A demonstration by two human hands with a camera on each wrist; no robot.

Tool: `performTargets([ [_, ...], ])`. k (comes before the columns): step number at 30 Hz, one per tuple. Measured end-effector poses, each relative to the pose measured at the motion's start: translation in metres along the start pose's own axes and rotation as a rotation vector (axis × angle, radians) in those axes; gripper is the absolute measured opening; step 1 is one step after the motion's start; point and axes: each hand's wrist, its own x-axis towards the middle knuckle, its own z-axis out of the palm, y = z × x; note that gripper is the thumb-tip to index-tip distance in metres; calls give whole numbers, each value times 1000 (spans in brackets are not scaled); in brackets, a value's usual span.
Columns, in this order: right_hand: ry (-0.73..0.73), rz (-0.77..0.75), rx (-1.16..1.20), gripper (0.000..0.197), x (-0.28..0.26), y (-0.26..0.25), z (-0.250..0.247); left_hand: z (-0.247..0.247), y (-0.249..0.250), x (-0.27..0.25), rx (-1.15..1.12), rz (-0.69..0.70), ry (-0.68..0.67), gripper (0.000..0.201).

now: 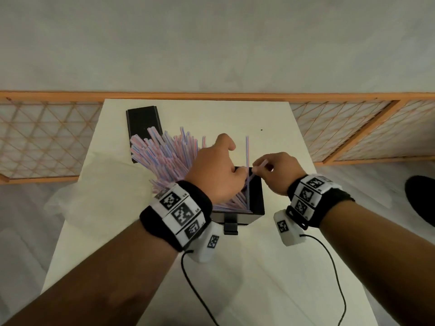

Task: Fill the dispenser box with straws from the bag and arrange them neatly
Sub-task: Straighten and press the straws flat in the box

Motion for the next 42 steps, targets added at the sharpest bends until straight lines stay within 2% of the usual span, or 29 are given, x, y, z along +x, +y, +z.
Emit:
performTargets([
  [4,-16,-99,18,16,0,-9,-10,9,11,24,91,-105,3,79],
  [7,0,-168,33,17,-2,-13,-15,19,20,43,175,-123,-107,96],
  [9,2,-190,31,18,-4,-14,-16,24,24,52,229,-164,-178,85],
  [11,2,-196,63,19,-4,-12,-18,25,25,58,289,-194,-192,61],
  [14,-26,-205,85,23,-5,-12,-19,22,25,57,297,-214,-118,36],
  [19,-12,-313,111,21,-6,-22,-14,11,26,44,283,-117,-30,19],
  [24,39,-397,131,28,-10,-44,-12,-14,24,25,238,-89,41,15],
  [31,179,-568,291,14,-20,-77,-9,-55,12,-8,164,99,264,11],
  [34,92,-552,254,18,-26,-80,-2,-63,-5,-23,122,57,310,10],
  [37,-47,-460,73,15,-27,-66,16,-60,-26,-32,36,-16,242,6],
  [39,-134,-412,-53,18,-30,-55,32,-59,-39,-38,122,-34,174,8],
  [40,-170,-386,-92,22,-32,-50,39,-58,-46,-41,179,-15,171,17],
  [42,-233,-332,-116,31,-36,-44,51,-61,-60,-46,226,80,315,31],
])
